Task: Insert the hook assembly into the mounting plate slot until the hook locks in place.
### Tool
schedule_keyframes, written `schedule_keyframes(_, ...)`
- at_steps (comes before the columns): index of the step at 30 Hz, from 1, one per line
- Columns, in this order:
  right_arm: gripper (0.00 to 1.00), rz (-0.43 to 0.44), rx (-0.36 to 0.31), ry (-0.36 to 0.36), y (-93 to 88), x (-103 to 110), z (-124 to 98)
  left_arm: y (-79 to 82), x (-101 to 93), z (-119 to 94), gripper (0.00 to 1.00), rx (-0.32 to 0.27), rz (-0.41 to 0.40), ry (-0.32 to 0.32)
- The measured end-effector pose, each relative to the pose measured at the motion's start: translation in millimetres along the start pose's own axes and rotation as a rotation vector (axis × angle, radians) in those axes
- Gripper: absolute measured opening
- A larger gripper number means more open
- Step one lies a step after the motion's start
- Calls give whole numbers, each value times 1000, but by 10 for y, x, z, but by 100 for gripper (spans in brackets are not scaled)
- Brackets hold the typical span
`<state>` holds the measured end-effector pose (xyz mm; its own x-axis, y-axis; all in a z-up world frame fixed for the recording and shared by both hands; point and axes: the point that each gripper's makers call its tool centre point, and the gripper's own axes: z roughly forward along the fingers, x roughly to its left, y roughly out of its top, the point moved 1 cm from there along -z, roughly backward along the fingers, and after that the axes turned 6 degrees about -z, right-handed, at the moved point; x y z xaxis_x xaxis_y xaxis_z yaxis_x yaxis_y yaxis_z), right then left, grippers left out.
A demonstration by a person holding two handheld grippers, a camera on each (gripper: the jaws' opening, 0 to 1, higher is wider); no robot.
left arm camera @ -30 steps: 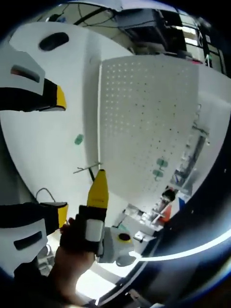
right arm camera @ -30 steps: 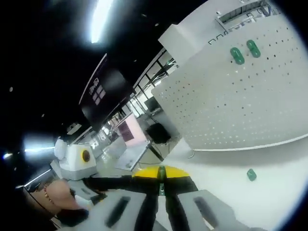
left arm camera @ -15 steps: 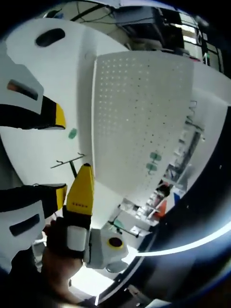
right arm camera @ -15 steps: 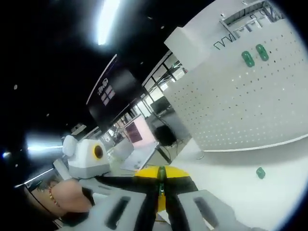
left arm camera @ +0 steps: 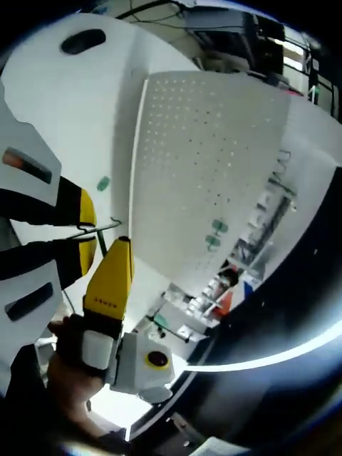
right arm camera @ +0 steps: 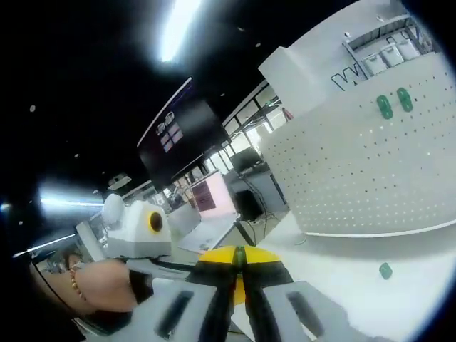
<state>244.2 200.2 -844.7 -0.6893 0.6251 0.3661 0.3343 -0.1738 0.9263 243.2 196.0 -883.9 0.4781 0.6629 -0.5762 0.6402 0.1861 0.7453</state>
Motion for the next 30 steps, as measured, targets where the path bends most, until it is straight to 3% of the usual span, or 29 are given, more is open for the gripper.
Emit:
schedule_keyframes(14, 0, -76, -12, -5, 23, 58, 6, 59, 17, -36, 1, -48, -45, 17)
schedule_keyframes(19, 0, -44, 11, 4, 22, 22, 37, 57, 41, -27, 1, -47, -40, 23)
schedule_keyframes(21, 0, -38, 5, 6, 60, 20, 18, 53, 37, -24, 1, -39, -19, 28)
schedule_keyframes(23, 1, -34, -9, 13, 134, 30, -15, 113, 69, -45, 1, -69, 29, 59)
schedule_keyframes(25, 1, -13, -23, 25, 220, 34, -57, 154, 73, -72, 1, -86, 2, 57)
schedule_keyframes(30, 6, 18, -43, 23, 365, -39, -149, 241, 177, -135, 1, -105, 78, 121)
